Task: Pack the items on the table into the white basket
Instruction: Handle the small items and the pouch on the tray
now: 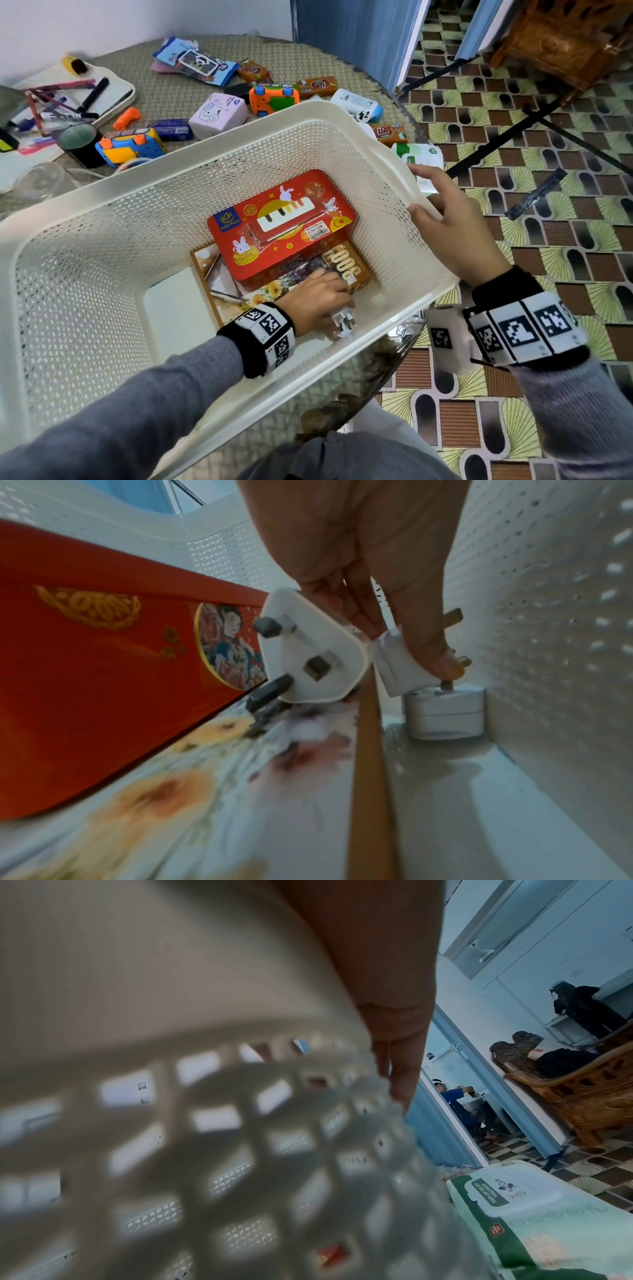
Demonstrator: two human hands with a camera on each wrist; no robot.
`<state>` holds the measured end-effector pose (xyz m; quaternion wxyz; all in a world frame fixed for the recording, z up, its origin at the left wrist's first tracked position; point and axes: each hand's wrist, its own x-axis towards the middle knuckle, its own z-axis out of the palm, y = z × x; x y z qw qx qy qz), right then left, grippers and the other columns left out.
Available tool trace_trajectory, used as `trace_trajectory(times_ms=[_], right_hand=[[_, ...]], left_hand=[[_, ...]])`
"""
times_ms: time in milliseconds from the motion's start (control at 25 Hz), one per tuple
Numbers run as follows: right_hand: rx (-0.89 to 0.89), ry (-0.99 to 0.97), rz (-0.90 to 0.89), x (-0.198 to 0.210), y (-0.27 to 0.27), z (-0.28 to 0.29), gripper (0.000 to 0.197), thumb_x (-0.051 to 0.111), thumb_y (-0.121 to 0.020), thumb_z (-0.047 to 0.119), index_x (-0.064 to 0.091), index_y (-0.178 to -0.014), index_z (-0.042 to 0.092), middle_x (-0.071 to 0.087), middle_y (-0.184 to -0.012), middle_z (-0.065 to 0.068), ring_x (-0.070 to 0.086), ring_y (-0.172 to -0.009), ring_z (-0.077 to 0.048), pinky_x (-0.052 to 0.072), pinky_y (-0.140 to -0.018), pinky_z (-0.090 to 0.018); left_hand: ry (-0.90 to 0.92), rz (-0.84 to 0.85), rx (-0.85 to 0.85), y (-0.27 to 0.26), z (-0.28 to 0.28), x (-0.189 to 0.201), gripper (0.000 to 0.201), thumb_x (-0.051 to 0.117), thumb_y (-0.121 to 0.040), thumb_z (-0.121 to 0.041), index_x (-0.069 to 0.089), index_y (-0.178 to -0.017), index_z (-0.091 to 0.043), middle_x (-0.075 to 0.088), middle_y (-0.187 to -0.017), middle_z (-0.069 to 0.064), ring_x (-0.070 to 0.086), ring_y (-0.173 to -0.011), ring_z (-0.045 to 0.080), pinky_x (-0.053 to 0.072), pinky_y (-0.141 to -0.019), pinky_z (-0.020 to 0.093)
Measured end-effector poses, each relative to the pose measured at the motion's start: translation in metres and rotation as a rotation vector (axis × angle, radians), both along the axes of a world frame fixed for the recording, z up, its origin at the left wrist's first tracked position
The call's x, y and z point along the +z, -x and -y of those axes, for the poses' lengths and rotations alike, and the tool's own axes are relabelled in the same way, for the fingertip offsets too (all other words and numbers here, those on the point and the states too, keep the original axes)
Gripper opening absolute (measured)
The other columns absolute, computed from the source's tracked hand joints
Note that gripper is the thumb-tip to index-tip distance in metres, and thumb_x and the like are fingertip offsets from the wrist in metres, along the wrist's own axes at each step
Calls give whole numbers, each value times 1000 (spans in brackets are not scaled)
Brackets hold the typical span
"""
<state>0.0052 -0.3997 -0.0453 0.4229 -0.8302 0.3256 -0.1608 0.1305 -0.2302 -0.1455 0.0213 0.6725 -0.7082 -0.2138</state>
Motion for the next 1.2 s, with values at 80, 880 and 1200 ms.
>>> trace_trajectory(times_ms=[80, 880, 1200], right_hand=[[-10, 2, 0, -1, 0, 1, 52, 50, -93, 7, 43, -136, 35, 61, -89, -5, 50, -82, -17, 37, -64, -24], [-6, 0, 16, -4, 0, 3, 52, 51, -92, 8, 44, -135, 37, 63, -90, -6, 52, -84, -18, 38, -71, -25], [-16, 36, -3, -6, 0, 5, 52, 51, -92, 10, 43, -136, 36, 58, -82, -5, 47, -73, -15, 36, -68, -25]], left_hand=[[37, -31, 33, -2, 3, 1, 41, 62, -89, -29, 56, -128, -18, 54, -125, 1, 42, -118, 19, 20, -92, 26], [253, 25, -128, 7, -22, -26, 56, 87, -57, -10, 64, -108, -7, 59, -106, 13, 40, -97, 20, 56, -60, 31], [185, -211, -71, 9, -7, -47, 51, 67, -84, -9, 49, -130, 4, 51, -131, 23, 50, -121, 38, 44, -99, 46]])
